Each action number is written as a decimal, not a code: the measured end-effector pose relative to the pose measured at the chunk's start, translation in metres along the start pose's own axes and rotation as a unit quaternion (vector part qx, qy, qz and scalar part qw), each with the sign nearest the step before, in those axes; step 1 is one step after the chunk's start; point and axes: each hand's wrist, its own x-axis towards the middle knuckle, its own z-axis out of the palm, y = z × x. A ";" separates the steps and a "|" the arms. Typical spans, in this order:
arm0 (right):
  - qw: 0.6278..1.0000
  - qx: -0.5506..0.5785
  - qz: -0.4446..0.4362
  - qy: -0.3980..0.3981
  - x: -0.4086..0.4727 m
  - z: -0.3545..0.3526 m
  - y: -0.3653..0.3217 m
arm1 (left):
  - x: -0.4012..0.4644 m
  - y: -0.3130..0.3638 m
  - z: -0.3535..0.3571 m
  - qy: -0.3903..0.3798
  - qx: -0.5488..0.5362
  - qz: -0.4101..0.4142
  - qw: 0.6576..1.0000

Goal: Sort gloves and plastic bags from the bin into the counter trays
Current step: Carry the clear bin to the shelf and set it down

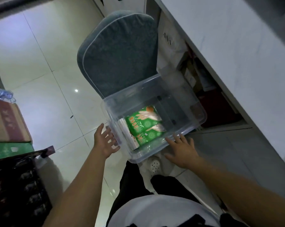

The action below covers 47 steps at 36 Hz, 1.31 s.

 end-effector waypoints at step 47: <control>0.377 0.866 0.314 0.093 -0.148 0.081 0.112 | 0.001 0.073 0.061 -0.087 0.519 0.039 0.849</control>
